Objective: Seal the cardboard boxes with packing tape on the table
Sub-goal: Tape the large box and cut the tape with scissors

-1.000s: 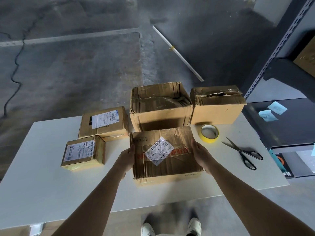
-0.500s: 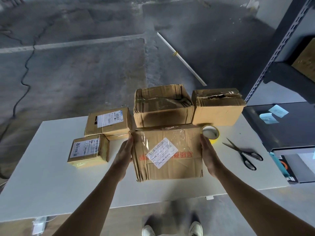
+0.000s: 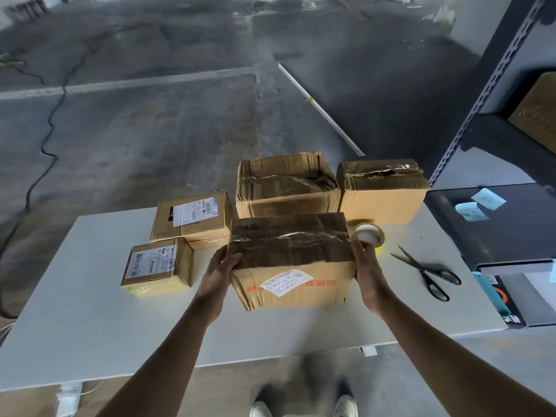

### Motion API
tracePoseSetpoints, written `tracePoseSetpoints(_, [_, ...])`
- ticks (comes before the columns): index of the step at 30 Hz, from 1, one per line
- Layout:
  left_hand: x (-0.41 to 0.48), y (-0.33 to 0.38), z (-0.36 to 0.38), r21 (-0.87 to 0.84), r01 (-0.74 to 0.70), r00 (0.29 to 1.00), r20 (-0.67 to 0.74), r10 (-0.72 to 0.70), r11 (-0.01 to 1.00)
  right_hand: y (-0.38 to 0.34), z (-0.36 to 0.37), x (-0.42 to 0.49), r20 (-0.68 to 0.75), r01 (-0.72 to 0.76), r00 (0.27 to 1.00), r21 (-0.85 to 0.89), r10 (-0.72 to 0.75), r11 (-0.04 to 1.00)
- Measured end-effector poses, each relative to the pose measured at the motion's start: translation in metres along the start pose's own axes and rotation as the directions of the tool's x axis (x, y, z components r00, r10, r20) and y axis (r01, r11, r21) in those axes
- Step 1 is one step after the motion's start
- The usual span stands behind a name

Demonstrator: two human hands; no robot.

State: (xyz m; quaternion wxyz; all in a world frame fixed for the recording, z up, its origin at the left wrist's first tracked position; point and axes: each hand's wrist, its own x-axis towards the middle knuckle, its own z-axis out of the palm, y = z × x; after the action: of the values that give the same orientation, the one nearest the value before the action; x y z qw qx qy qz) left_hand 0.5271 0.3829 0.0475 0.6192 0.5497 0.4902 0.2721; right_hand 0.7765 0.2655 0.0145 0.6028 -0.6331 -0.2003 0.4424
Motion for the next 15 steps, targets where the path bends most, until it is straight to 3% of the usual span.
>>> tracePoseSetpoints(5, [0.005, -0.012, -0.004, 0.004, 0.046, 0.999, 0.014, -0.046, 0.999, 0.007, -0.003, 0.004, 0.014, -0.02, 1.0, -0.118, 0.022, 0.993])
tracePoseSetpoints(15, [0.007, -0.026, -0.007, -0.009, 0.092, 0.996, 0.01, -0.092, 0.996, 0.003, 0.001, 0.002, -0.019, -0.052, 0.999, -0.172, 0.049, 0.984])
